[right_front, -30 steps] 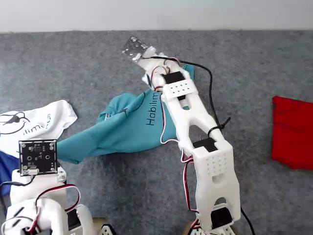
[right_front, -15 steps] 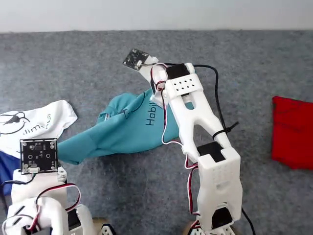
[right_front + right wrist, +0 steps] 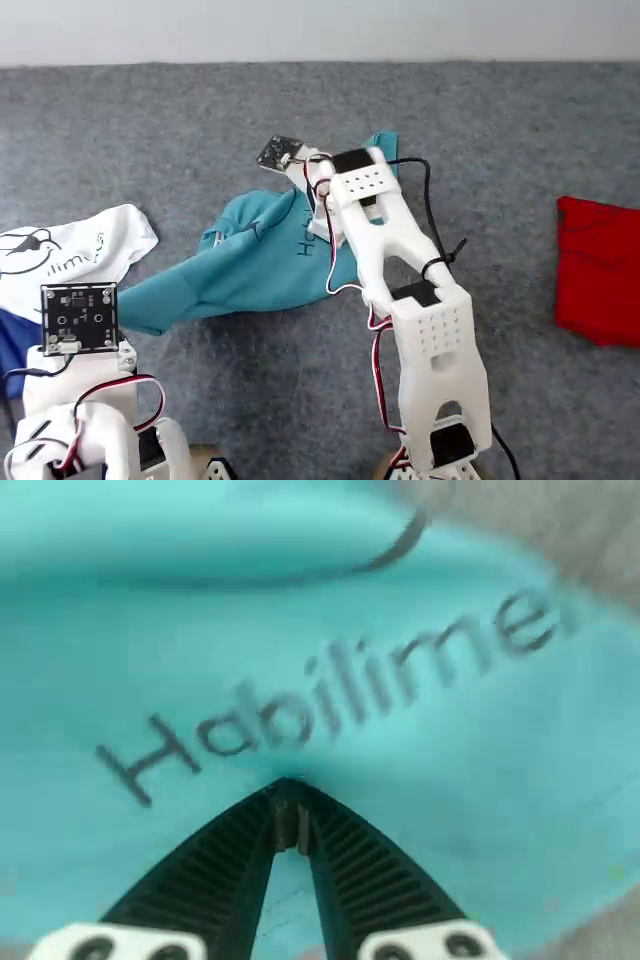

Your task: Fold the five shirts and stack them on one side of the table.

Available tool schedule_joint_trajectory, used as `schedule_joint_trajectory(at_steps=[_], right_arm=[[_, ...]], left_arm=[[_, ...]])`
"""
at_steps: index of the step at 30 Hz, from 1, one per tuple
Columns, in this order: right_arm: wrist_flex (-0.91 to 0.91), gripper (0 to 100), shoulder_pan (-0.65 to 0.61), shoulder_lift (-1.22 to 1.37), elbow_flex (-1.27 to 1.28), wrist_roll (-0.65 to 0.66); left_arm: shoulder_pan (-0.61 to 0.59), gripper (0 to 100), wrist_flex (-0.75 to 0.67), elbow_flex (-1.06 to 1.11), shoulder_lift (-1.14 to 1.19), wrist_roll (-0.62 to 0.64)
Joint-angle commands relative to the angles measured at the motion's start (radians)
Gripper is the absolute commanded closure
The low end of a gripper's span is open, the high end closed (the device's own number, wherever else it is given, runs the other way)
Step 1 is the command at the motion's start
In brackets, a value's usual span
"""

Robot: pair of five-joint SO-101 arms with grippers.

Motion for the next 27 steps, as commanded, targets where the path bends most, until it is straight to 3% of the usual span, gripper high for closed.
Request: schedule_joint_trajectory(at_steps=[1, 5, 10, 22, 27], right_arm=[[-0.217, 98.9, -0.002, 0.048, -0.106, 0.009], [-0.331, 98.9, -0.022, 0.159, -0.244, 0.009], [-0.305, 98.9, -0.053, 0.265, -0.48, 0.009], [0.16, 98.9, -0.073, 0.318, -0.928, 0.003], [0.478, 98.7, -0.073, 0.32, -1.079, 0.003]], left_arm=[[-0.005, 99, -0.008, -0.004, -0.003, -0.008], [-0.005, 99, -0.008, -0.004, -0.003, -0.008], [-0.005, 99, -0.008, -0.004, -0.003, -0.008], [-0.005, 99, -0.008, -0.002, -0.003, -0.008], [-0.003, 99, -0.008, -0.002, -0.003, -0.008]])
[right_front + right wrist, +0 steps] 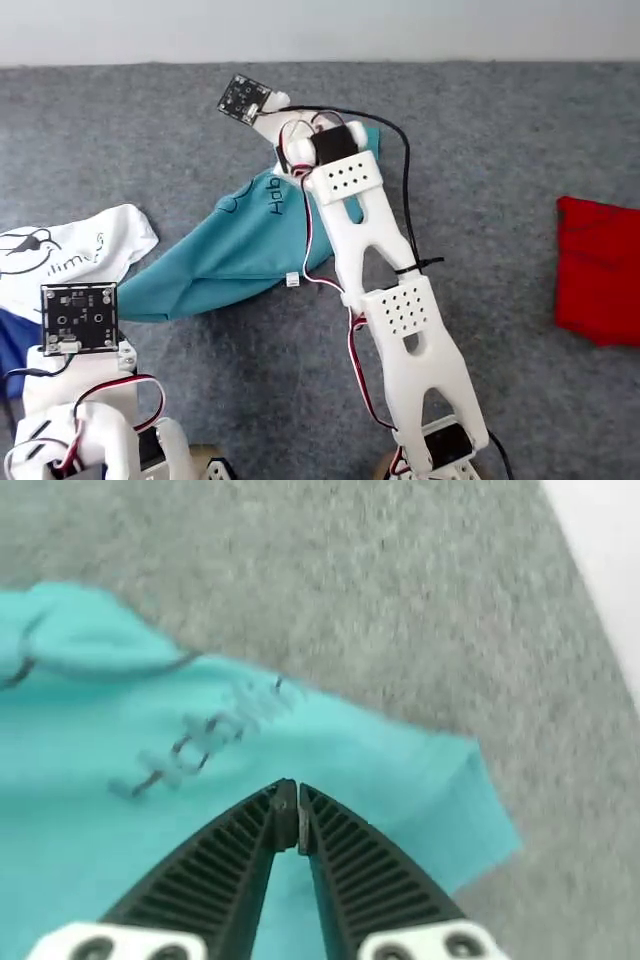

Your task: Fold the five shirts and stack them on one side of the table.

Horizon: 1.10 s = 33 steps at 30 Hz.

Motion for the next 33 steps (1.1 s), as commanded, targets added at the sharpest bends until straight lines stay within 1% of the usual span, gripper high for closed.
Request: schedule_joint_trajectory(at_steps=[1, 2, 3, 6, 13, 16, 20, 24, 27, 33], right_arm=[[0.239, 98.7, -0.01, -0.022, -0.12, 0.003], [0.297, 98.7, -0.01, -0.022, -0.13, 0.003], [0.312, 98.7, -0.01, -0.021, -0.129, 0.0], [0.306, 98.7, 0.021, -0.041, -0.097, -0.071], [0.277, 98.7, -0.001, -0.018, 0.121, -0.075], [0.165, 98.7, -0.028, 0.041, 0.167, -0.074], [-0.058, 98.9, -0.076, 0.116, 0.163, -0.074], [-0.186, 98.9, -0.13, 0.12, 0.138, -0.074], [-0.163, 98.7, -0.153, 0.12, 0.074, -0.074], [0.041, 98.7, -0.151, 0.12, -0.037, -0.074]], left_arm=[[-0.003, 99, -0.008, -0.002, -0.003, -0.008], [-0.003, 99, -0.008, -0.002, -0.003, -0.008], [-0.003, 99, -0.008, -0.002, -0.003, -0.008], [-0.003, 99, -0.008, -0.002, -0.003, -0.008], [-0.003, 99, -0.008, -0.002, -0.003, -0.008], [-0.003, 99, -0.008, -0.002, -0.003, -0.008], [-0.003, 99, -0.008, -0.002, -0.003, -0.008], [-0.003, 99, -0.008, -0.002, -0.003, -0.008], [-0.003, 99, -0.008, -0.002, -0.003, -0.008], [-0.003, 99, -0.008, -0.002, -0.003, -0.008]])
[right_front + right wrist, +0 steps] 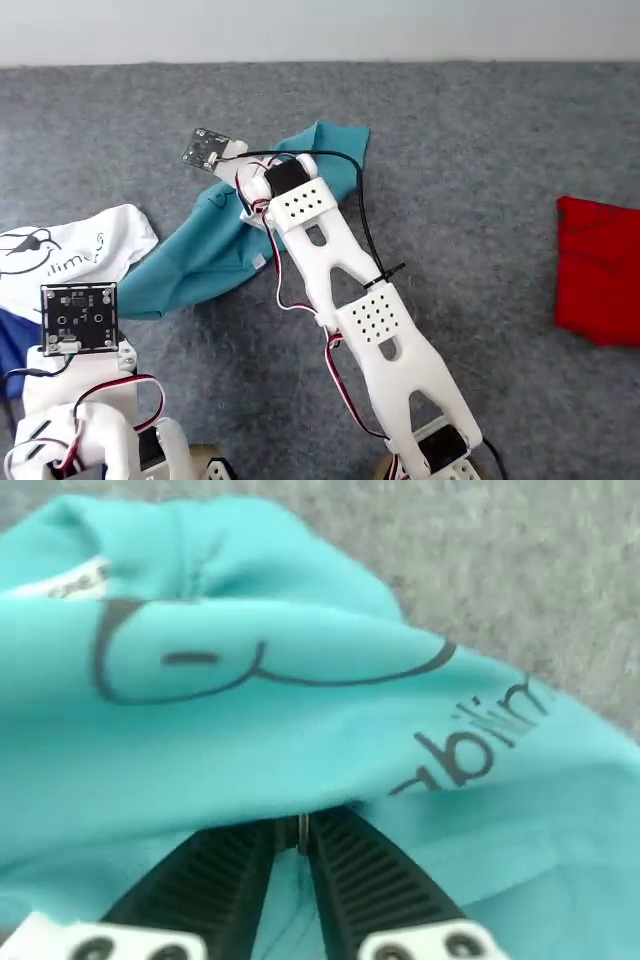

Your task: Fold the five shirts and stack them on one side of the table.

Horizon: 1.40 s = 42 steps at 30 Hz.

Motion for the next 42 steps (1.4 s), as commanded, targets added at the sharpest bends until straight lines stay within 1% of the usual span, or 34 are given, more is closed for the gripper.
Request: schedule_joint_trajectory(at_steps=[1, 6, 10, 13, 15, 18, 19, 23, 26, 28, 30, 32, 38, 42], right_arm=[[0.114, 98.7, -0.005, -0.025, -0.112, -0.006], [0.252, 98.7, -0.008, -0.025, -0.252, -0.011], [0.349, 98.6, -0.012, -0.079, -0.235, -0.014], [0.348, 97.0, 0.007, -0.14, -0.187, -0.04], [0.348, 92.2, 0.012, -0.191, -0.115, -0.044], [0.348, 82.9, 0.015, -0.278, 0.064, -0.048], [0.346, 81.6, 0.015, -0.312, 0.132, -0.048], [0.344, 81.2, 0.016, -0.44, 0.361, -0.043], [0.34, 81.0, 0.013, -0.484, 0.471, -0.017], [0.34, 78.6, 0.012, -0.472, 0.483, 0.017], [0.326, 74.1, 0.012, -0.45, 0.482, 0.015], [0.3, 71.6, 0.012, -0.43, 0.482, 0.015], [0.203, 71.6, 0.012, -0.383, 0.482, 0.02], [0.188, 71.6, 0.001, -0.343, 0.482, 0.02]], left_arm=[[-0.003, 99, -0.008, -0.002, -0.003, -0.008], [-0.003, 99, -0.008, -0.002, -0.003, -0.008], [-0.003, 99, -0.008, -0.002, -0.003, -0.008], [-0.003, 99, -0.008, -0.002, -0.003, -0.008], [-0.003, 99, -0.008, -0.002, -0.003, -0.008], [-0.003, 99, -0.008, -0.002, -0.003, -0.008], [-0.003, 99, -0.008, -0.002, -0.003, -0.008], [-0.003, 99, -0.008, -0.001, -0.003, -0.008], [-0.003, 99, -0.008, -0.001, -0.002, -0.008], [-0.003, 99, -0.008, -0.001, 0.0, -0.008], [-0.003, 99, -0.008, -0.001, 0.0, -0.008], [-0.003, 99, -0.008, -0.001, 0.002, -0.008], [-0.003, 99, -0.008, -0.001, 0.002, -0.008], [-0.003, 99, -0.008, -0.001, 0.002, -0.008]])
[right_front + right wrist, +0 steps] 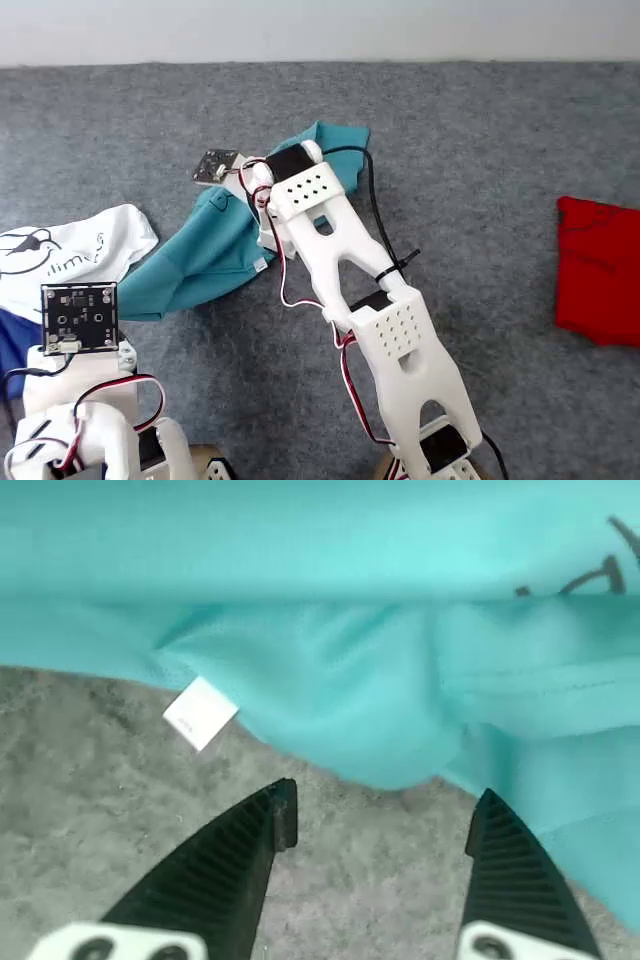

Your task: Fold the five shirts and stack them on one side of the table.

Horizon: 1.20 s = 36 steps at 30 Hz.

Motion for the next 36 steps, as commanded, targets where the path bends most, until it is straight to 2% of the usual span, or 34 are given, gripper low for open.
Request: schedule_joint_trajectory(at_steps=[1, 9, 11, 15, 16, 20, 25, 28, 36], right_arm=[[-0.016, 71.6, -0.005, 0.008, -0.003, 0.012], [-0.113, 72.4, -0.016, 0.091, -0.003, 0.011], [-0.137, 77.9, -0.016, 0.102, -0.003, 0.011], [-0.179, 97.7, -0.004, 0.105, -0.003, 0.012], [-0.177, 99.7, 0.002, 0.101, -0.003, 0.012], [-0.093, 99.1, 0.036, 0.081, -0.072, 0.008], [0.122, 98.8, 0.087, 0.059, -0.242, 0.012], [0.142, 98.9, 0.137, 0.031, -0.273, 0.008], [0.14, 98.9, 0.209, -0.231, -0.023, 0.012]], left_arm=[[-0.003, 99, -0.008, -0.004, 0.002, -0.008], [-0.003, 99, -0.008, -0.004, 0.002, -0.008], [-0.003, 99, -0.008, -0.004, 0.002, -0.008], [-0.003, 99, -0.008, -0.004, 0.002, -0.008], [-0.003, 99, -0.008, -0.004, 0.002, -0.008], [-0.003, 99, -0.008, -0.004, 0.002, -0.008], [-0.003, 99, -0.008, -0.002, 0.003, -0.008], [-0.003, 99, -0.008, -0.002, 0.003, -0.008], [-0.003, 99, -0.043, -0.013, 0.003, -0.008]])
